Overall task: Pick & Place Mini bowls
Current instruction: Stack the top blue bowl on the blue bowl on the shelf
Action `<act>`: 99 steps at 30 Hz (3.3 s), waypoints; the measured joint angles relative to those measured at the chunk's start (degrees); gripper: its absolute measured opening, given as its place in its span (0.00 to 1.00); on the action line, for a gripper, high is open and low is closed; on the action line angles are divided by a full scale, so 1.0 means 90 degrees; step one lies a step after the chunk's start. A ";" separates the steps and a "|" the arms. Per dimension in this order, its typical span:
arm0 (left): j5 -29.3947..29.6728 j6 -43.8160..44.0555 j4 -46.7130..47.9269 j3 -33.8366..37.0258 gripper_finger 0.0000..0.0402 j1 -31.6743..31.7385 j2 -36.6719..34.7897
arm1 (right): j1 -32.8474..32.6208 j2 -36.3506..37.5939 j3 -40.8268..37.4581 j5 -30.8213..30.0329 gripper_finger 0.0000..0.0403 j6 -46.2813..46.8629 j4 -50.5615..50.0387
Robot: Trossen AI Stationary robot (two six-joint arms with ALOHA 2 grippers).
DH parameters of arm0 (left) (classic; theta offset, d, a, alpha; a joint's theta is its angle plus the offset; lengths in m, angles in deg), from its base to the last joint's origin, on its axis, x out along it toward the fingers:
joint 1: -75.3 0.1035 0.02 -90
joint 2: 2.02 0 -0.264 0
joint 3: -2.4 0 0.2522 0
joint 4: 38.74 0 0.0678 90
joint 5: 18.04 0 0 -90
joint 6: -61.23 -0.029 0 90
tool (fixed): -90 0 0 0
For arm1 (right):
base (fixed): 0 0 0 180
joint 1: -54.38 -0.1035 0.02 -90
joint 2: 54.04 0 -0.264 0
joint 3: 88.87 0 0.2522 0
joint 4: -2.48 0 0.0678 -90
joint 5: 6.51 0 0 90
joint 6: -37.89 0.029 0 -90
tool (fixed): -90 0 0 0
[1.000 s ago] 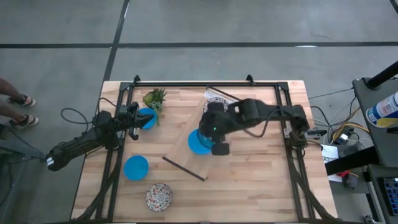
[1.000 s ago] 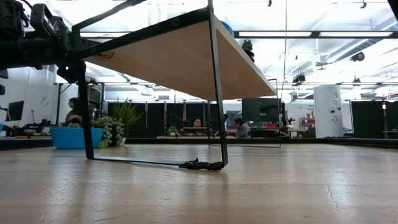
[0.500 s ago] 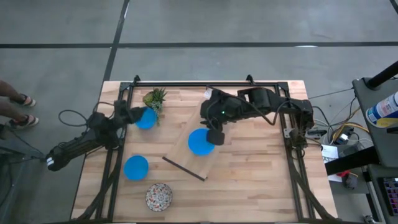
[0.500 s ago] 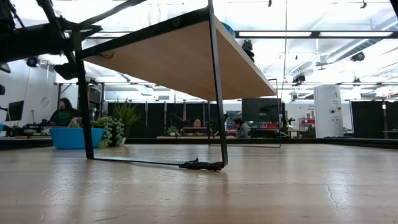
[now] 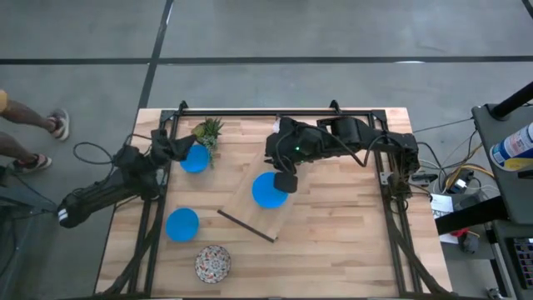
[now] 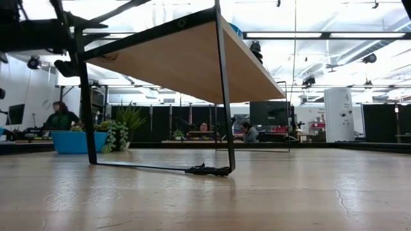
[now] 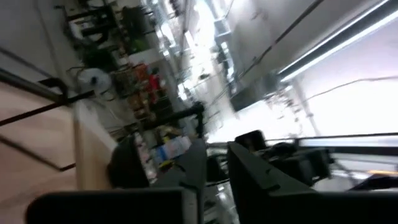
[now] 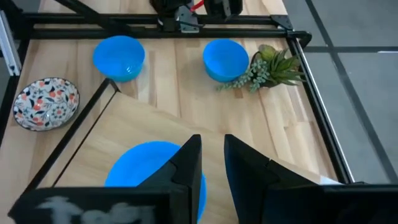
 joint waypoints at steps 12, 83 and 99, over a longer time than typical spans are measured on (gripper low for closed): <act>-0.0471 -0.2323 0.4738 -0.2412 0.37 0.0004 0.2230 | 0.0012 0.0000 -0.0005 0.0239 0.15 0.0452 0.0015; 0.0133 -0.5808 0.8303 -0.4783 0.00 -0.0021 0.6016 | 0.0284 0.1017 -0.0465 0.1953 0.02 0.0356 0.2514; 0.0052 -0.6310 0.8610 -0.7997 0.00 -0.0863 0.6198 | 0.0301 0.3869 -0.5943 0.1881 0.02 0.1846 0.6915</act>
